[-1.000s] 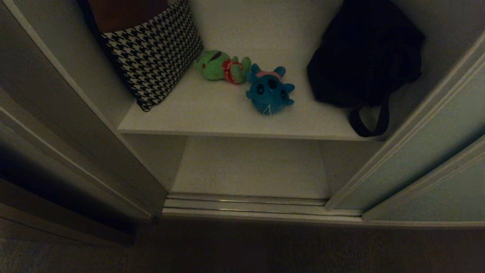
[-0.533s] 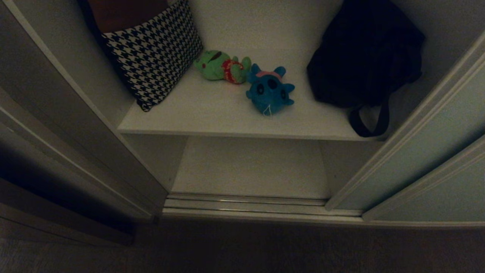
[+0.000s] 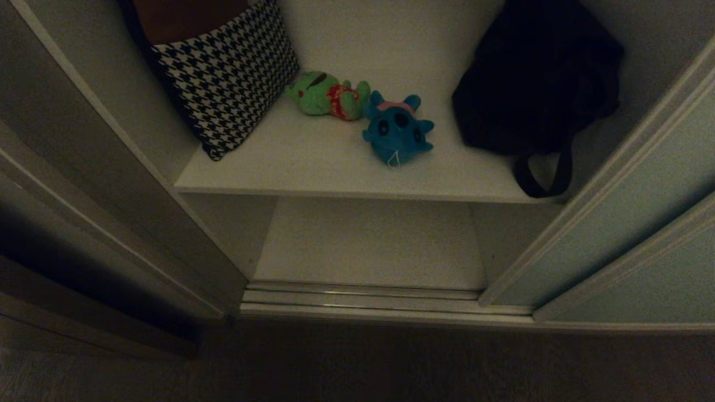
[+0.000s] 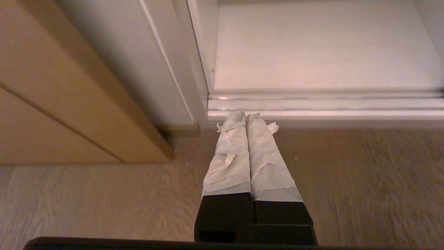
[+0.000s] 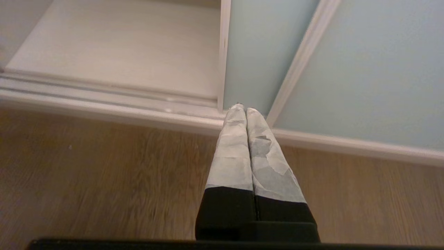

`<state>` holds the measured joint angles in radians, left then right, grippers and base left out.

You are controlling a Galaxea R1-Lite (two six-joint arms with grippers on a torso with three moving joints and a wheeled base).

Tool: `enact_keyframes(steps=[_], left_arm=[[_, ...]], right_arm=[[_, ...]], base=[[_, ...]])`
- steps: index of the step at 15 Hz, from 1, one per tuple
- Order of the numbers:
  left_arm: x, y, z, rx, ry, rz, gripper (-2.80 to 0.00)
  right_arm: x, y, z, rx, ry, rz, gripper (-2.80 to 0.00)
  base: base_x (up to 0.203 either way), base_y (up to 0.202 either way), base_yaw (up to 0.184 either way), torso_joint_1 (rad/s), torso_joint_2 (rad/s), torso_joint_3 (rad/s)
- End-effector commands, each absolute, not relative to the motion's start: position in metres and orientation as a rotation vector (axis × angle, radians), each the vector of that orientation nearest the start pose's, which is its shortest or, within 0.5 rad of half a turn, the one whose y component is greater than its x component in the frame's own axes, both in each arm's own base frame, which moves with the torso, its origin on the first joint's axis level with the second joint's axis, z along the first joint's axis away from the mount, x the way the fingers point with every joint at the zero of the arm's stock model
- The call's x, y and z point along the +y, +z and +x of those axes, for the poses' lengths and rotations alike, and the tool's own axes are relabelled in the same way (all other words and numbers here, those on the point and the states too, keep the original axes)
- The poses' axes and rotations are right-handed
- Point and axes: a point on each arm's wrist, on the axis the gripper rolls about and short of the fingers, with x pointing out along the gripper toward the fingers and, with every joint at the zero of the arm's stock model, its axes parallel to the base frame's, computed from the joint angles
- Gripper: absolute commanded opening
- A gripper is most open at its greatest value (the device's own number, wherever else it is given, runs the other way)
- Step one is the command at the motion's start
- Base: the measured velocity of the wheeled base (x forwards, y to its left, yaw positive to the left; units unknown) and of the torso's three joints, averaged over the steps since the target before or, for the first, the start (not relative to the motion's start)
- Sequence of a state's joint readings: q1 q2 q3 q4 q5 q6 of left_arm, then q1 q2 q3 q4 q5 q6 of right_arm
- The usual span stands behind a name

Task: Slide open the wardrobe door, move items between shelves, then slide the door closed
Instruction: Close the door

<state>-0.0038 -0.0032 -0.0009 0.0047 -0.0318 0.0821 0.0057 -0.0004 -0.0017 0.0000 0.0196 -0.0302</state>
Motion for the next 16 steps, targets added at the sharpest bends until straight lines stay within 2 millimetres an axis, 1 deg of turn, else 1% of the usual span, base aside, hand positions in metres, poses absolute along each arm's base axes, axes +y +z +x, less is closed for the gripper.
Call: enact_keyframes(steps=[1,4,6,16], left_arm=[[-0.0006,0.0752,-0.0229,0.002,-0.037,0.084,-2.8],[-0.0006,0.0754,-0.0229,0.001,-0.037,0.083,-2.8],[-0.0006,0.0755,-0.0228,-0.001,-0.035,0.068,-2.8],[-0.0006,0.0756,-0.0228,-0.002,-0.034,0.045,-2.8]], right_arm=[[0.0003,0.0758,-0.0232,-0.005,0.027,-0.032,-2.8],[0.0003,0.0758,-0.0232,-0.005,0.026,-0.031,-2.8],[0.0003,0.0758,-0.0232,-0.005,0.027,-0.031,-2.8],[0.0003,0.0758,-0.0232,-0.005,0.026,-0.031,-2.8]], base=[[-0.186,0.0,-0.003,0.002,0.0,-0.002],[-0.197,0.0,-0.001,-0.003,0.0,0.003],[-0.134,0.0,0.002,-0.005,0.0,0.004],[0.0,0.0,0.0,0.0,0.0,0.0]])
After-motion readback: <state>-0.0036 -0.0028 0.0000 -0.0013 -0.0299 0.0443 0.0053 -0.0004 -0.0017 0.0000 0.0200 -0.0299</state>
